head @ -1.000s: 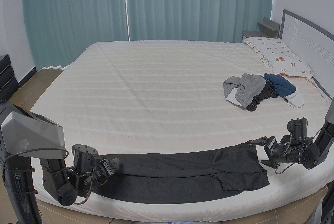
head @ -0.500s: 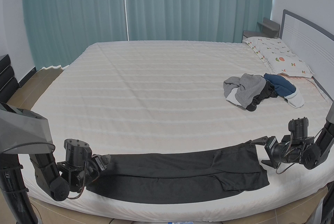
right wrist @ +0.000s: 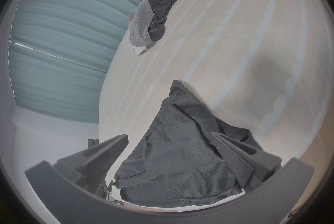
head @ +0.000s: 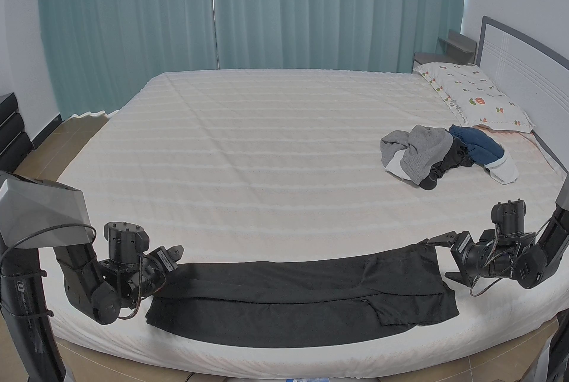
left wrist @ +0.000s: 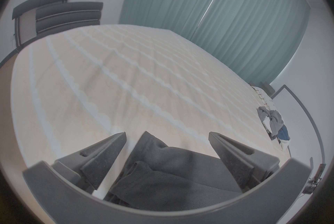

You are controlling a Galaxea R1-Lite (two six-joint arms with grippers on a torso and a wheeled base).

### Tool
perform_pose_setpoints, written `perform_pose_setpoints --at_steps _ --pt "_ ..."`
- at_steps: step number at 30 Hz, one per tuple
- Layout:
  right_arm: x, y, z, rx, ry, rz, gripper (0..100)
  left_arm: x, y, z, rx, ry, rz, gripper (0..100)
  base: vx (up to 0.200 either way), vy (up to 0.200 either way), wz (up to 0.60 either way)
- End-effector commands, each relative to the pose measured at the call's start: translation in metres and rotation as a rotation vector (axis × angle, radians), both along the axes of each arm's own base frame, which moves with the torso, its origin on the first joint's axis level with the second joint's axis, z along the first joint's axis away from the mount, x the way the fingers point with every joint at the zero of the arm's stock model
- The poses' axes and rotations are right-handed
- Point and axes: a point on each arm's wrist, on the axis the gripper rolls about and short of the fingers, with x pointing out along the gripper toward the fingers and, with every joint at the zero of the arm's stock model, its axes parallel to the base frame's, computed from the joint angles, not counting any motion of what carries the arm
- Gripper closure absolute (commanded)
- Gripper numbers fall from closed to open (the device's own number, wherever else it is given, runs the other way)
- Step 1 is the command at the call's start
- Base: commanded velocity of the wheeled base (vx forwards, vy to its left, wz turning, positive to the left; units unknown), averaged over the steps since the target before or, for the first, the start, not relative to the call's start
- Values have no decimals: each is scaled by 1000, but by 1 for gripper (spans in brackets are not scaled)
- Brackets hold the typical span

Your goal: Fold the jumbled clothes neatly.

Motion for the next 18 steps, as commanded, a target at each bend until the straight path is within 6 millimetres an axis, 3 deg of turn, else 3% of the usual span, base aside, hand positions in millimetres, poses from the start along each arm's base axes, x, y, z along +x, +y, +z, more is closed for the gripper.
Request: perform_pose_setpoints --at_steps 1,9,10,18 --pt "0 0 1 1 -2 1 0 3 0 -15 -16 43 -19 0 0 0 0" --pt "0 0 1 0 -2 -1 0 18 4 -26 -26 41 7 0 0 0 0" --pt "1 0 1 0 -4 -1 0 18 8 -27 -26 43 18 100 0 0 0" --pt "0 0 1 0 -2 -1 0 28 18 -22 -75 -11 96 100 0 0 0"
